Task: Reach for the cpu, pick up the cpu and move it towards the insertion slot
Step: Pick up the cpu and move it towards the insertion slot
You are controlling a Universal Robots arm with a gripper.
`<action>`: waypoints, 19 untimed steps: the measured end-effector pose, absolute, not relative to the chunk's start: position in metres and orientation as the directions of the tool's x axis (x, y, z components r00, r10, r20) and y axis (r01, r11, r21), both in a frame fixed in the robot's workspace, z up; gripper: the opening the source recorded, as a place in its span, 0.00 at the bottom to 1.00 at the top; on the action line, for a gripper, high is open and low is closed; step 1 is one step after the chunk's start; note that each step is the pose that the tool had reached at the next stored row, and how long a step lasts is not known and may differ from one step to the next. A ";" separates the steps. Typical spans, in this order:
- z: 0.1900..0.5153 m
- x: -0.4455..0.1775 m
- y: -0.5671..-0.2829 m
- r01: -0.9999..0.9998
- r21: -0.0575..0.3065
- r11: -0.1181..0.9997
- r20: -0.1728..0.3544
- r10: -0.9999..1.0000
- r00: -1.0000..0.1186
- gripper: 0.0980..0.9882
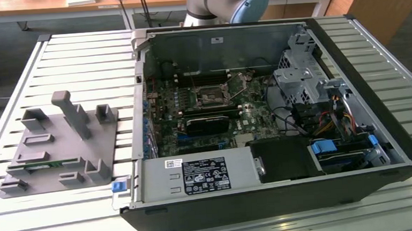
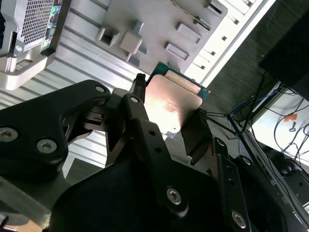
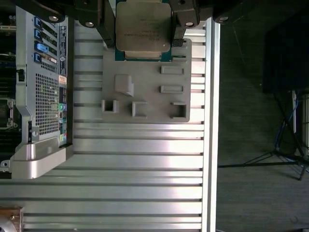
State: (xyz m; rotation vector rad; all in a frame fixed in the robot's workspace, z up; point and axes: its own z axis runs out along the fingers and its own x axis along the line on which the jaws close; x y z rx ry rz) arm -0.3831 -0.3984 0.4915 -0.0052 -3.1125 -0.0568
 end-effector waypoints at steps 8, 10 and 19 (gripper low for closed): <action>0.492 -0.375 -0.398 0.004 0.036 0.999 0.029 0.003 -1.000 0.50; 0.492 -0.374 -0.398 0.004 0.036 0.999 0.029 0.003 -1.000 0.50; 0.492 -0.365 -0.398 0.004 0.036 0.999 0.029 0.003 -1.000 0.50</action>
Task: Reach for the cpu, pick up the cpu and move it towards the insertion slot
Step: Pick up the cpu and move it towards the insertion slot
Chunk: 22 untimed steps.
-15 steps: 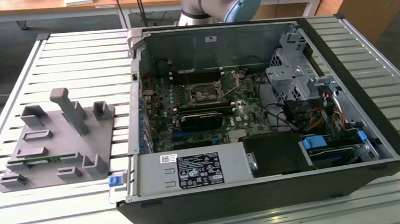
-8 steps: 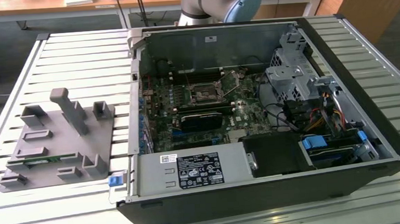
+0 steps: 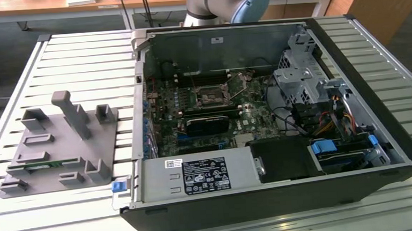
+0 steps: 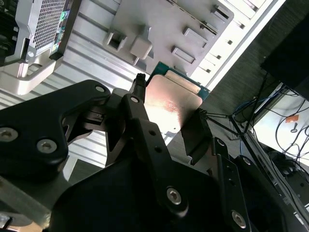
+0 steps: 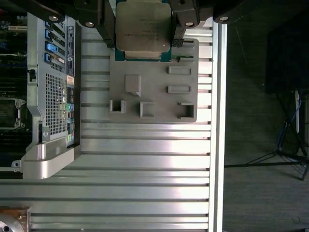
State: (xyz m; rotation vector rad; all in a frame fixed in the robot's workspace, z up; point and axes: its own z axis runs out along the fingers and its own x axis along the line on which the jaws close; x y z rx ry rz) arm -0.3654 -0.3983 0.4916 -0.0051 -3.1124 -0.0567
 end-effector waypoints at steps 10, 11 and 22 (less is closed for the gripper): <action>0.492 -0.356 -0.398 0.004 0.036 0.999 0.029 0.003 -1.000 0.50; 0.492 -0.356 -0.398 0.004 0.036 0.999 0.029 0.003 -1.000 0.50; 0.492 -0.346 -0.398 0.004 0.036 0.999 0.029 0.003 -1.000 0.50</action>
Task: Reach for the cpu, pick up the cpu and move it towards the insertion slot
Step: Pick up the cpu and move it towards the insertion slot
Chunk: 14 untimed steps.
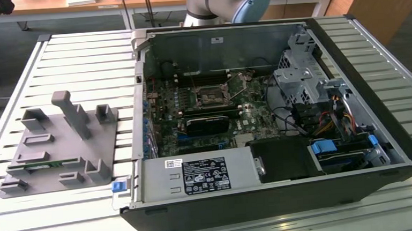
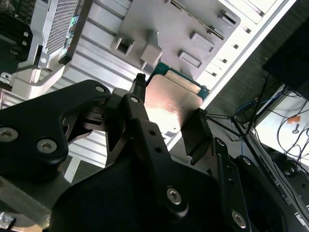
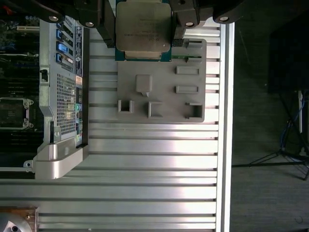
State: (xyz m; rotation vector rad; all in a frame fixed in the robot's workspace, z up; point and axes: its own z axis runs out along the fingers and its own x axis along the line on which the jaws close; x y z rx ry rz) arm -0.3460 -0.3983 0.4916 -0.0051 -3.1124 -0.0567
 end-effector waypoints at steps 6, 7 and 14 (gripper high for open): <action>0.492 -0.341 -0.398 0.004 0.036 0.999 0.029 0.003 -1.000 0.50; 0.492 -0.340 -0.398 0.004 0.036 0.999 0.029 0.003 -1.000 0.50; 0.492 -0.336 -0.398 0.004 0.036 0.999 0.029 0.002 -1.000 0.50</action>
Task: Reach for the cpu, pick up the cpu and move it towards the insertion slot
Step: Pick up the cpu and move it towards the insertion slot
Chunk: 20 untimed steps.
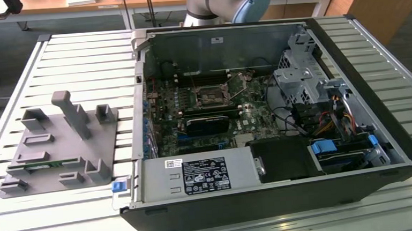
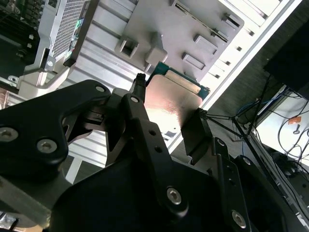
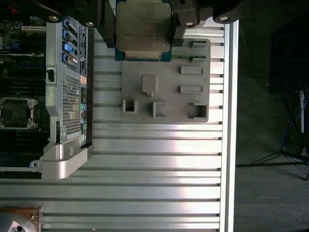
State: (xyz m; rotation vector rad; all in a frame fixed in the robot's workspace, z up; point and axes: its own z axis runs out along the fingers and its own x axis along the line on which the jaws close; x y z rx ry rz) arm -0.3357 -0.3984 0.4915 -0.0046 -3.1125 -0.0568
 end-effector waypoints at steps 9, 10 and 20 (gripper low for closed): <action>0.492 -0.329 -0.398 0.003 0.036 0.999 0.029 0.002 -1.000 0.50; 0.492 -0.328 -0.398 0.003 0.036 0.999 0.029 0.002 -1.000 0.50; 0.492 -0.316 -0.398 0.003 0.036 0.999 0.029 0.002 -1.000 0.50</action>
